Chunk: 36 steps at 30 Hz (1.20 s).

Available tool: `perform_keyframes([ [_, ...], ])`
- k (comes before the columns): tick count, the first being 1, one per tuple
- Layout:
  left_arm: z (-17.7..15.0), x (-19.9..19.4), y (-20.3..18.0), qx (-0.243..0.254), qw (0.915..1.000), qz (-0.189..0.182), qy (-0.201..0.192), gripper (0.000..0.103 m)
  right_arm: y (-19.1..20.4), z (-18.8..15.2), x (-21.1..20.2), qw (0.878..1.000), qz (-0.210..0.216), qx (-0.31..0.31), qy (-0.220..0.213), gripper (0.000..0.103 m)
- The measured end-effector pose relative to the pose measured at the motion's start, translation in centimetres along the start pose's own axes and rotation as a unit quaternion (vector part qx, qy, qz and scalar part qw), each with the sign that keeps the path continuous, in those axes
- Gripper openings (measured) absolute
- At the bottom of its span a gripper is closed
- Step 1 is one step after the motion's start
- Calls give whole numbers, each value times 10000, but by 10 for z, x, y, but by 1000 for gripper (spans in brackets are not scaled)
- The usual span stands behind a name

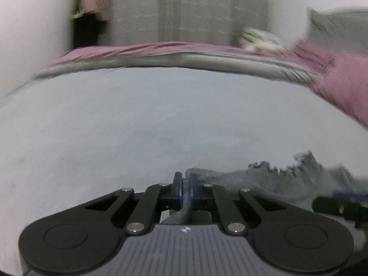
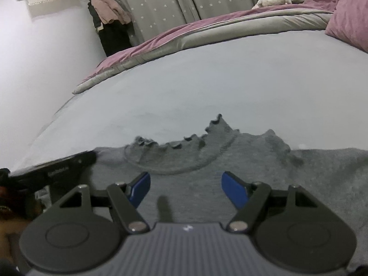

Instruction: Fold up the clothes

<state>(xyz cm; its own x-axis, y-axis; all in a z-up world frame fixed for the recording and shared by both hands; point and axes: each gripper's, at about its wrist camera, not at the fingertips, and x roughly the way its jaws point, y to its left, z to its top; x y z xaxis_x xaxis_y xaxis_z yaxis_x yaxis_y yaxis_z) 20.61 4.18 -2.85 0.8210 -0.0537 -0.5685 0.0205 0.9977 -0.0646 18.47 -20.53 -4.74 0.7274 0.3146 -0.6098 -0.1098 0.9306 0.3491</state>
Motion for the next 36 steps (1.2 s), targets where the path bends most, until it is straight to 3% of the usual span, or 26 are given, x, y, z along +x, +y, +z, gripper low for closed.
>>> perform_keyframes([
  [3, -12, 16, -1, -54, 9996, 153, 238, 11, -2, -1, 2, 10000, -26, -47, -5, 72],
  [7, -12, 6, -6, 14, 9998, 181, 82, 18, -1, 0, -1, 9999, 27, -127, -14, 70],
  [11, -9, -20, -9, 11, 9990, 256, -362, 19, 0, 3, -6, 9997, 99, -211, -23, 53],
  [14, -6, -35, -18, 78, 9990, -139, -416, 19, 1, 4, -9, 9995, 147, -279, -21, 38],
  [18, -7, -14, -33, -154, 9931, -1119, 310, 17, 5, -1, 1, 9988, 50, -484, 36, 34],
  [20, -14, 5, -39, -338, 9879, -1373, 631, 16, 3, -3, 6, 9986, 17, -526, 31, 33],
  [24, -22, 21, -40, -497, 9899, -1294, 291, 14, 3, -4, 11, 9986, -48, -519, -9, 32],
  [26, -27, 30, -31, -878, 9851, -1467, 203, 13, 8, -2, 16, 9983, -166, -562, 5, 32],
  [30, -31, 44, 2, -1817, 9629, -1974, 278, 7, 23, 13, 36, 9949, -405, -915, 100, 33],
  [36, -32, 43, 6, -1924, 9600, -2022, 241, 7, 25, 32, 70, 9937, -482, -1009, -43, 32],
])
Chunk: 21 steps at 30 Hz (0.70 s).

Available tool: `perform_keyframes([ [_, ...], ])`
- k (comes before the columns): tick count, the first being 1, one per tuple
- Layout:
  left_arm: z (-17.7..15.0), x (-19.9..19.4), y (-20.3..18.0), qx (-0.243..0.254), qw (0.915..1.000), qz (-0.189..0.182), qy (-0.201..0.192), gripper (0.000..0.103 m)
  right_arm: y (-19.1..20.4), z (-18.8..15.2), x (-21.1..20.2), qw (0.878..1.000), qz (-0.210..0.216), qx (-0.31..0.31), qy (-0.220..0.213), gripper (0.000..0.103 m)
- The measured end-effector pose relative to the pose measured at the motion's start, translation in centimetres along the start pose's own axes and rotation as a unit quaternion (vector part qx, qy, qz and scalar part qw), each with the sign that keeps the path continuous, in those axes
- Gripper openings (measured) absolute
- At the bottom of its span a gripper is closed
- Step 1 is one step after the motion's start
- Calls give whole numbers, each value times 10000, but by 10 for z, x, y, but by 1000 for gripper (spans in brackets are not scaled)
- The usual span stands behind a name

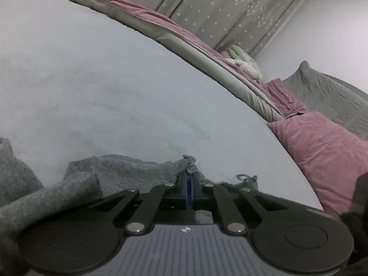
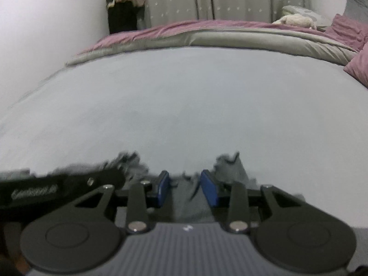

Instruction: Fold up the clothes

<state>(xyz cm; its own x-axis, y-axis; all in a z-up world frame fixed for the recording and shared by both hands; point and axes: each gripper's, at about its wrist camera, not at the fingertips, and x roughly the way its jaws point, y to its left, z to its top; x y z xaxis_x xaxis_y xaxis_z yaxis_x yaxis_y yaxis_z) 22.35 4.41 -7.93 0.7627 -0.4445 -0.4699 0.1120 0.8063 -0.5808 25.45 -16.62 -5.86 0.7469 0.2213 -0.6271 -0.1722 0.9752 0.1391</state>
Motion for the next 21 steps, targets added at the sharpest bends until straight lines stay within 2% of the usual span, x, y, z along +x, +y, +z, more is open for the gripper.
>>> perform_keyframes([
  [4, 9, -6, -3, 156, 9998, 69, -125, 9, -12, -6, -14, 9984, 180, 384, -374, 36],
  [7, 19, -12, -5, 341, 9986, 337, -223, 19, -29, -4, -27, 9960, 224, 636, -580, 42],
  [9, 25, -14, -9, 558, 9963, 603, -238, 39, -40, -4, -28, 9955, 74, 728, -594, 43],
  [11, 30, -10, -13, 907, 9928, 771, -92, 41, -51, -6, -26, 9942, 10, 922, -558, 43],
  [14, 33, 1, -18, 1220, 9908, 538, 227, 43, -62, -8, -20, 9923, 104, 1128, -497, 43],
  [16, 29, 6, -18, 1328, 9899, 421, 247, 44, -63, -8, -15, 9929, 101, 1094, -450, 43],
  [17, 27, 8, -19, 1373, 9893, 439, 219, 44, -61, -8, -14, 9938, 77, 1024, -435, 41],
  [18, 25, 9, -20, 1402, 9889, 453, 192, 42, -58, -8, -14, 9945, 85, 949, -429, 29],
  [19, 24, 10, -21, 1415, 9887, 456, 174, 36, -56, -8, -13, 9952, 92, 873, -424, 19],
  [20, 24, 11, -22, 1411, 9889, 433, 195, 7, -54, -8, -13, 9957, 84, 812, -444, 9],
  [21, 23, 12, -23, 1402, 9891, 412, 199, 8, -52, -7, -15, 9954, 32, 791, -536, 9],
])
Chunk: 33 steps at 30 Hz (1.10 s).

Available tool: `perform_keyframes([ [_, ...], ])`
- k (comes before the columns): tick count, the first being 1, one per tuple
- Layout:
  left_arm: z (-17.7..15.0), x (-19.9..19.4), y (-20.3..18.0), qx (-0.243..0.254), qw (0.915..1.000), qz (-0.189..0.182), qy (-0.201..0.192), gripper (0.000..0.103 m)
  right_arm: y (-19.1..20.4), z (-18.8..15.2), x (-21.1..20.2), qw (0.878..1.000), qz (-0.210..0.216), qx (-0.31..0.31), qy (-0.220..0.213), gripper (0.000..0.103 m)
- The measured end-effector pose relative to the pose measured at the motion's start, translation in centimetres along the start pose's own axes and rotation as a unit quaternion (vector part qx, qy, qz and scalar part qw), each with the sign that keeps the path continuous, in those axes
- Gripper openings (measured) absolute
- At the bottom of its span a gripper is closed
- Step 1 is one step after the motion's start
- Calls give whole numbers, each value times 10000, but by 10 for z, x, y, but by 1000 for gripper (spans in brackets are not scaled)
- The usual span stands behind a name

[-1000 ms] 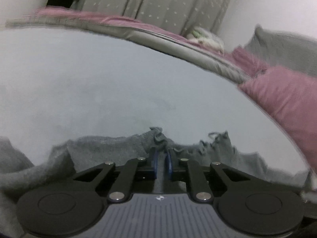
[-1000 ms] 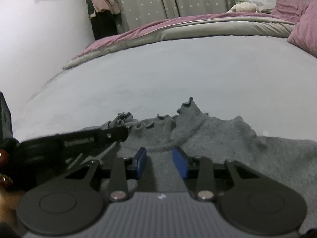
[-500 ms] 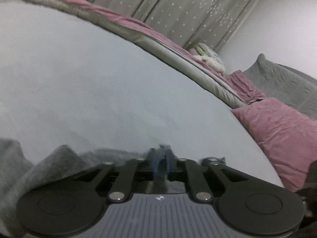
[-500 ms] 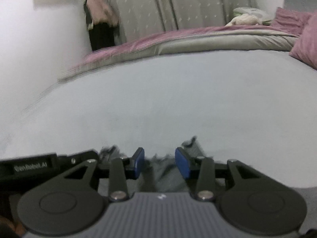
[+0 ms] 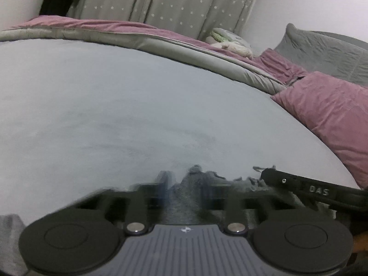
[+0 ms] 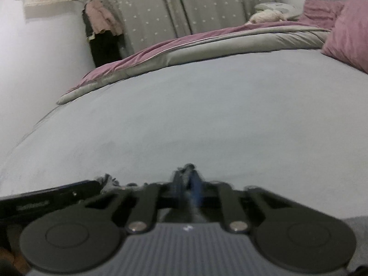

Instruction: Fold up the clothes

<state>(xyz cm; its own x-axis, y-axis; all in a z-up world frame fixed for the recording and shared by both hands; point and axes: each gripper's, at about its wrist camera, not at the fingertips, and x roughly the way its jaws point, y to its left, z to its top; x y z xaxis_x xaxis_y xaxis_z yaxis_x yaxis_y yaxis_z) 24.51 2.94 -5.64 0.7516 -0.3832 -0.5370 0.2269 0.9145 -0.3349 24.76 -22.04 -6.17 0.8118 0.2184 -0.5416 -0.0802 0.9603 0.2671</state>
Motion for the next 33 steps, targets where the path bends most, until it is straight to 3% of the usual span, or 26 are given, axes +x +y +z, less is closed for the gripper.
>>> perform_keyframes([
  [6, 1, -10, 0, -149, 9983, 76, -567, 5, 11, 4, -12, 9980, -252, -151, -552, 8],
  [10, 3, 0, -3, -90, 9985, 248, -476, 6, 13, 3, -1, 9988, -361, -225, -249, 8],
  [11, 4, 4, -1, -153, 9988, 282, -378, 11, 11, 2, 5, 9990, -384, -184, -98, 9],
  [13, 6, 12, 3, -274, 9989, 335, -204, 14, 10, 2, 6, 9991, -408, -130, -24, 13],
  [15, 6, 11, 5, -342, 9988, 268, -211, 15, 13, 2, 2, 9988, -460, -170, -90, 31],
  [16, 6, 11, 6, -373, 9988, 241, -216, 15, 16, 2, 1, 9984, -492, -244, -120, 34],
  [19, 8, 4, 8, -435, 9985, 216, -257, 24, 28, 1, -8, 9974, -453, -518, -203, 37],
  [21, 9, 0, 9, -476, 9983, 200, -284, 38, 33, 3, -14, 9976, -332, -556, -231, 43],
  [33, 20, -63, 1, -88, 9976, 605, -320, 60, 55, 17, -34, 9977, 221, -602, -197, 57],
])
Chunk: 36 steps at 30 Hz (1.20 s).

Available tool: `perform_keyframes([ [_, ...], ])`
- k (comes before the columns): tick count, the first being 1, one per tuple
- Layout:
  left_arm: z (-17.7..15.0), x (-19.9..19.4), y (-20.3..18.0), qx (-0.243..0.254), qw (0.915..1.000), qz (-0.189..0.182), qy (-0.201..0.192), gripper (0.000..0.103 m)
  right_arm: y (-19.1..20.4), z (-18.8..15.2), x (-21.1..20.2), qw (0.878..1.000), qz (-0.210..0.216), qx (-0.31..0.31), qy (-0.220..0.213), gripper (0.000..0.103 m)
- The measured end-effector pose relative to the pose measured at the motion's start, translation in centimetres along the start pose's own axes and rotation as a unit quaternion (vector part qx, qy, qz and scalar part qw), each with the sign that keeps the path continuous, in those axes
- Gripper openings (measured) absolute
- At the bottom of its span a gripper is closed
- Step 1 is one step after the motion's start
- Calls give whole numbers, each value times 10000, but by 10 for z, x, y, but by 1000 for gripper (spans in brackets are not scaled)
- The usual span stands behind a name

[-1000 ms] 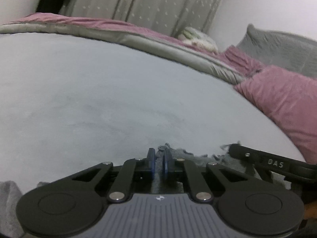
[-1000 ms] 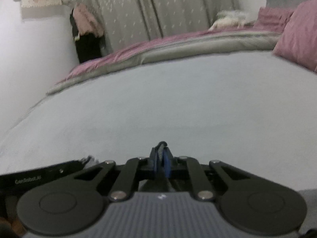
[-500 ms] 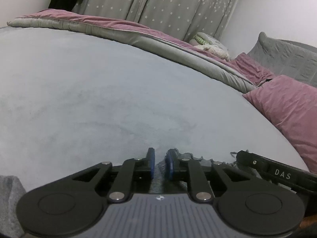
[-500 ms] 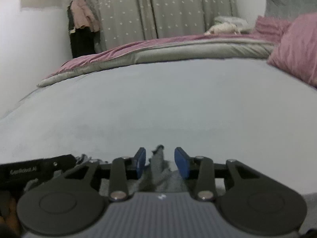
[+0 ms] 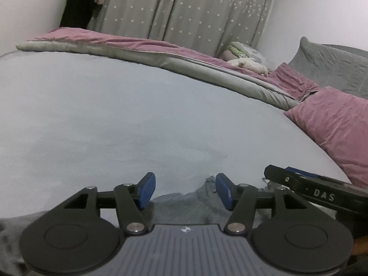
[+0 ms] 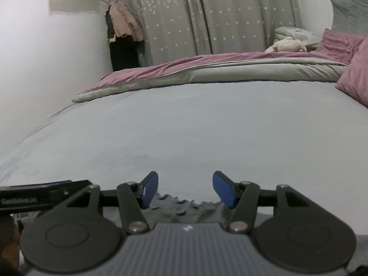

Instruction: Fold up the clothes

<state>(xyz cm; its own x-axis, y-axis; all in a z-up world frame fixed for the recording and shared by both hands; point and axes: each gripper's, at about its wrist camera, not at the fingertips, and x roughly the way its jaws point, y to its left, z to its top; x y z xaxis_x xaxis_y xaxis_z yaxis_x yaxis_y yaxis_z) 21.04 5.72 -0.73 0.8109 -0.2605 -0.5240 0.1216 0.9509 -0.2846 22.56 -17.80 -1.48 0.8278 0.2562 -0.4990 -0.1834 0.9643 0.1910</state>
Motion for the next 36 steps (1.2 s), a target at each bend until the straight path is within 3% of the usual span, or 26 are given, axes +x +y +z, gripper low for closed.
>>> perform_keyframes([
  [4, -6, -24, 5, 113, 9997, 215, 34, 65, 8, 1, -6, 9999, 97, -111, 48, 63],
  [6, -11, -36, 9, 168, 9992, 339, 89, 66, 12, 3, -8, 9998, 111, -170, 67, 72],
  [18, -49, -96, 40, 512, 9928, 981, 465, 68, 104, 8, -12, 9967, 612, -426, 325, 78],
  [22, -59, -111, 51, 611, 9922, 1035, 317, 70, 136, 9, -13, 9947, 790, -510, 413, 81],
  [30, -70, -112, 68, 941, 9902, 969, 365, 71, 154, -14, 1, 9928, 892, -540, 596, 81],
  [36, -74, -104, 72, 1136, 9857, 1169, 422, 71, 165, -34, 14, 9912, 949, -553, 733, 81],
])
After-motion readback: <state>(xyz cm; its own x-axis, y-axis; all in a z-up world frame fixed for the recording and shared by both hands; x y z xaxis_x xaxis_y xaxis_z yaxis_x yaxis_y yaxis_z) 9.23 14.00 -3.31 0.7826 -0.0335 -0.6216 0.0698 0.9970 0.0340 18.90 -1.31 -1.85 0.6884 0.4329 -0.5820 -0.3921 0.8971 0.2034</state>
